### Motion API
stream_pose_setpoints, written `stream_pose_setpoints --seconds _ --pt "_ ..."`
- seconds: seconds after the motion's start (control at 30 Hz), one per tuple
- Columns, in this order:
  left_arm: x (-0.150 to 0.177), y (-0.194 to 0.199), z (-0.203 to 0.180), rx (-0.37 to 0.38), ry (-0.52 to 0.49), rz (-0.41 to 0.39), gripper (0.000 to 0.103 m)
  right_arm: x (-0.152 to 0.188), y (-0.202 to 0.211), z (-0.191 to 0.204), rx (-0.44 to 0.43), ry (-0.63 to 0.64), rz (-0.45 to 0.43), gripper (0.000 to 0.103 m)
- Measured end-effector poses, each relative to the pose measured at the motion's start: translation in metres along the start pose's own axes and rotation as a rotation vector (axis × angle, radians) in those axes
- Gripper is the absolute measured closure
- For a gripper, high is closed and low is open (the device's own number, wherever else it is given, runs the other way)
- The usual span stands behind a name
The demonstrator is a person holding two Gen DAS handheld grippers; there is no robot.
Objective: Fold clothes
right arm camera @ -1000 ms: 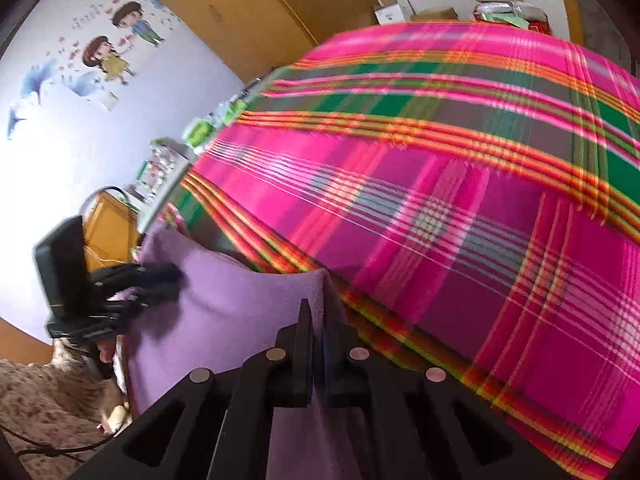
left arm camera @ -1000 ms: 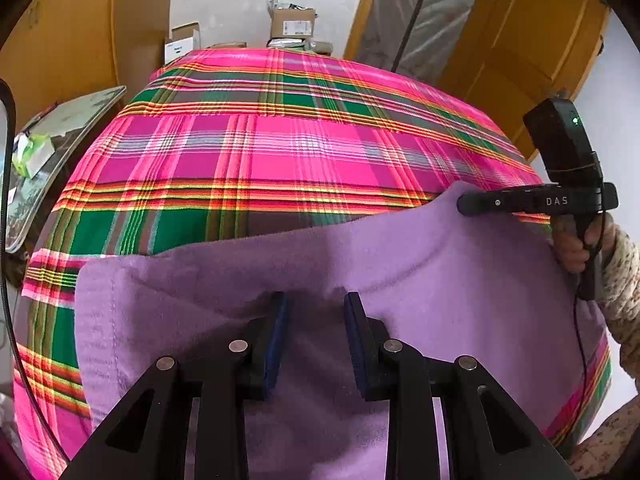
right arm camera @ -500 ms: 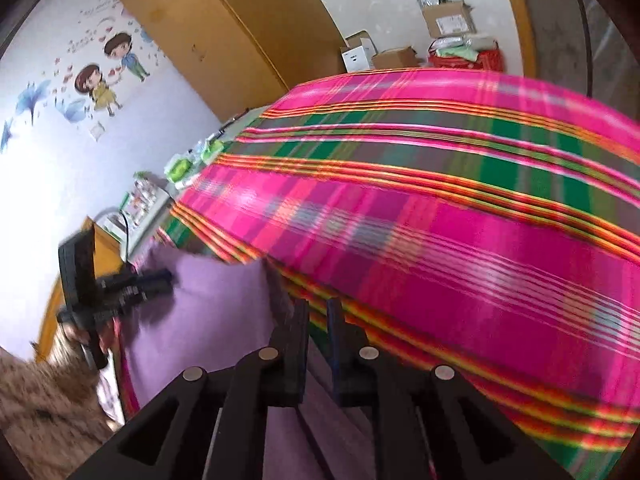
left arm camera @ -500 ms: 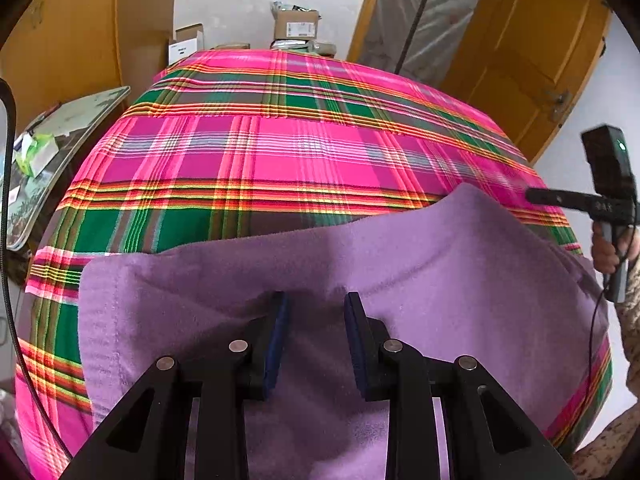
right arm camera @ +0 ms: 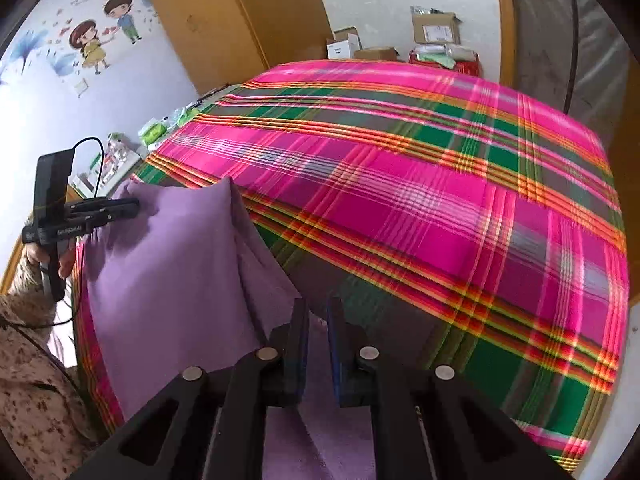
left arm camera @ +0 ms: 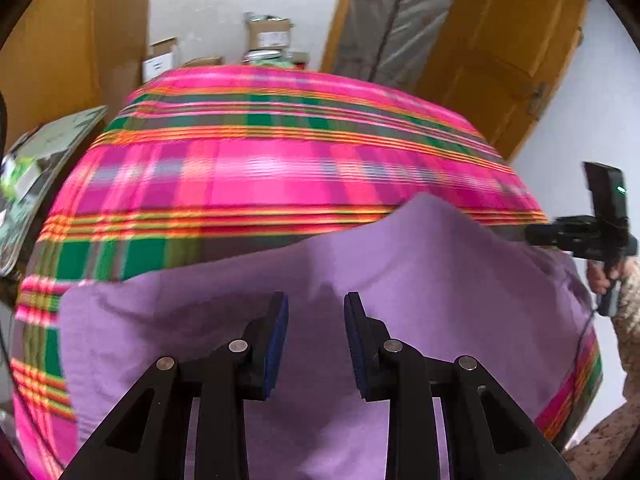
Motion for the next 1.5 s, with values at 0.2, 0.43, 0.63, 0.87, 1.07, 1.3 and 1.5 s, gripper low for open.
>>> stream_pose_setpoints --seconds 0.2,0.43,0.63,0.87,1.07,1.3,1.5 --pt "-0.003 -0.011 -0.038 0.097 -0.073 0.023 0.073 0.003 -0.005 0.012 -0.050 0.059 0.017 0.076" --pt "-0.003 -0.030 -0.065 0.160 -0.116 0.069 0.073 0.003 -0.017 0.023 -0.022 0.108 0.040 0.100" --pt "-0.002 -0.034 -0.068 0.162 -0.120 0.085 0.073 -0.005 0.006 0.012 0.038 0.068 -0.086 0.101" --pt "-0.004 -0.039 -0.068 0.147 -0.110 0.092 0.073 0.002 -0.019 0.004 0.064 0.042 -0.019 0.101" --pt "-0.003 -0.036 -0.059 0.125 -0.092 0.085 0.073 0.002 -0.012 -0.004 0.105 -0.012 -0.040 0.097" --pt "0.015 -0.017 -0.044 0.069 -0.069 0.084 0.073 0.028 0.034 -0.003 0.086 -0.149 -0.162 0.090" --pt "0.039 0.000 -0.035 0.032 -0.056 0.091 0.072 0.077 0.055 0.013 0.149 -0.201 -0.187 0.079"
Point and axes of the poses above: each gripper's, at about its wrist camera, not at the fingertips, and y roughly against the way its jaws point, z to its left, x to its underside, the point moved 1 cm from there along -y, roughly the way its jaws point, and after that the axes turned 3 degrees about -x, right-handed, at the moved point
